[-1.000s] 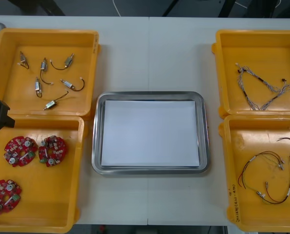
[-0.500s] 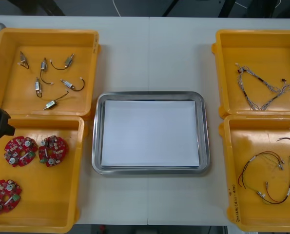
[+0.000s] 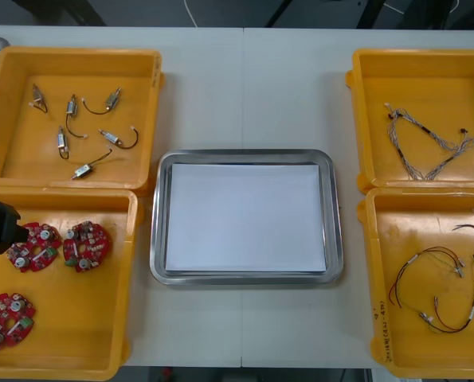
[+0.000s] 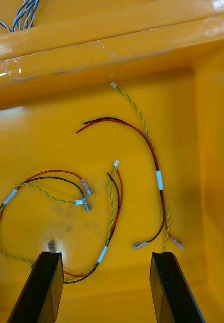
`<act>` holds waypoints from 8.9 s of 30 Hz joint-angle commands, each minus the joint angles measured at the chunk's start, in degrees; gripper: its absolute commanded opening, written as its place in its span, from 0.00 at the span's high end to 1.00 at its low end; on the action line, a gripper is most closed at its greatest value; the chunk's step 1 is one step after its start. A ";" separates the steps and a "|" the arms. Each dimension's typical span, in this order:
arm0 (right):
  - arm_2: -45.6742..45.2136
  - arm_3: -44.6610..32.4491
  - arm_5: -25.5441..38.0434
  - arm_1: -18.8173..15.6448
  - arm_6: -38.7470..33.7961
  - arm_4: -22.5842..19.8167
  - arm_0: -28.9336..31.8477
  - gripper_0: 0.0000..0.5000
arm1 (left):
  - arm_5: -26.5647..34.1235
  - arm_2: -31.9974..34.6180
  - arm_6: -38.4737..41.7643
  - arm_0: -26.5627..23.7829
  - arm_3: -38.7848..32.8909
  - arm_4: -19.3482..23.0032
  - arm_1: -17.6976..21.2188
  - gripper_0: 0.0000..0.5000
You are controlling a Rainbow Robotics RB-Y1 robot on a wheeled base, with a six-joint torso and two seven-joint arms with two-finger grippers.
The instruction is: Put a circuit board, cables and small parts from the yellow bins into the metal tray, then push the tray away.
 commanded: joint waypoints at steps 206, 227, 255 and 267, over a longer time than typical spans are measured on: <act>8.67 -17.63 14.20 -10.67 12.40 -11.72 -13.87 1.00 | -24.46 -7.81 -9.06 19.50 4.70 -10.10 2.17 0.00; 8.67 -18.16 14.20 -10.67 13.19 -11.63 -13.96 1.00 | -29.12 -12.73 -8.62 18.89 8.13 -13.27 2.17 0.00; 8.67 -18.16 14.20 -9.80 13.10 -11.02 -13.87 1.00 | -32.72 -13.96 -9.76 19.41 10.15 -13.88 2.17 1.00; 8.58 -18.07 14.20 -9.80 13.01 -11.02 -13.96 1.00 | -27.89 -10.36 -10.20 19.24 6.81 -11.77 3.31 1.00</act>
